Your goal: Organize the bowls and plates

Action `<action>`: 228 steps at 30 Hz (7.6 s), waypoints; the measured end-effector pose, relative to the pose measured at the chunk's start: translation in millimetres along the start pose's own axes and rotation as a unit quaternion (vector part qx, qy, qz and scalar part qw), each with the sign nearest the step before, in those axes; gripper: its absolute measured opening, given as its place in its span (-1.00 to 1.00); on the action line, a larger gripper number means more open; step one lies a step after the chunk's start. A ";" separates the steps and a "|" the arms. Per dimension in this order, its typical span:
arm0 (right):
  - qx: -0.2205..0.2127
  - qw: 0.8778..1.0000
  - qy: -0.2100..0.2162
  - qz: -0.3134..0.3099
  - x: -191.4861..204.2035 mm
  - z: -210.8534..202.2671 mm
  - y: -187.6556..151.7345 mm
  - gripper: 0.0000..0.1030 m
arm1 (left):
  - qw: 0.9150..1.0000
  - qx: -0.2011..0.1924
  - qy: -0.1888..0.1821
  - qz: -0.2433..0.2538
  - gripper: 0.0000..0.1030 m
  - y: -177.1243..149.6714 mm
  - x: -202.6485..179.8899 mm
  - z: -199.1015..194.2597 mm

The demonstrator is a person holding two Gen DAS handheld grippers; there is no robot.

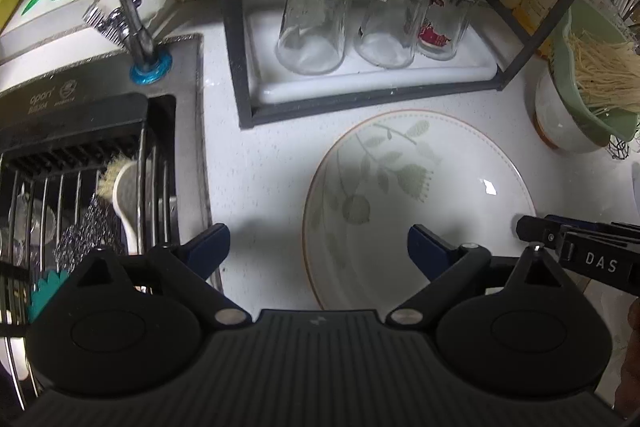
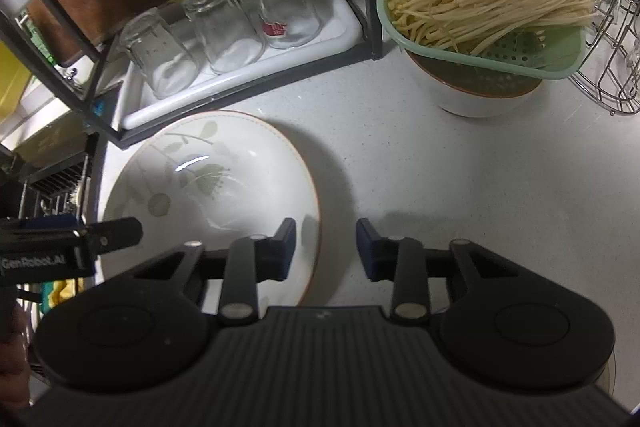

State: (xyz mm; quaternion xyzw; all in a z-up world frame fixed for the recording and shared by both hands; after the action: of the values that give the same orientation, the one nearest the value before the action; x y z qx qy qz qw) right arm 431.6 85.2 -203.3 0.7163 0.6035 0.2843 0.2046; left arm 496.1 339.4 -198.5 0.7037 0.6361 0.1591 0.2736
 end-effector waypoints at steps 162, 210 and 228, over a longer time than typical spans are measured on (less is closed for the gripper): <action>-0.032 0.991 0.127 -0.011 -181.1 -138.3 -80.7 -0.57 | 0.997 -0.026 -0.001 -0.077 -0.44 -121.7 -198.2 -133.0; -0.221 0.973 0.061 0.006 -233.7 -311.8 -80.4 -0.22 | 0.985 -0.144 -0.094 -0.002 0.33 -113.8 -300.2 -241.2; -0.231 0.971 -0.008 0.057 -248.9 -306.2 -101.5 0.65 | 0.984 -0.133 -0.112 0.018 0.86 -115.9 -307.1 -214.9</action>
State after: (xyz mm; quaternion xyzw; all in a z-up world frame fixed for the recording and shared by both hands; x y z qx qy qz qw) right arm 128.0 -155.2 -76.7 0.6852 0.4780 0.4213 0.3529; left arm 236.4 81.7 -56.7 0.6858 0.5613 0.1674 0.4319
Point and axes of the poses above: each gripper's, at about its wrist camera, not at the fingertips, and z roughly the way its jaws point, x to its left, y to its top, the point moved 2 cm from there along z, roughly the way its jaws point, and after that the axes turned 10 degrees about -x, right-handed, at the moved point
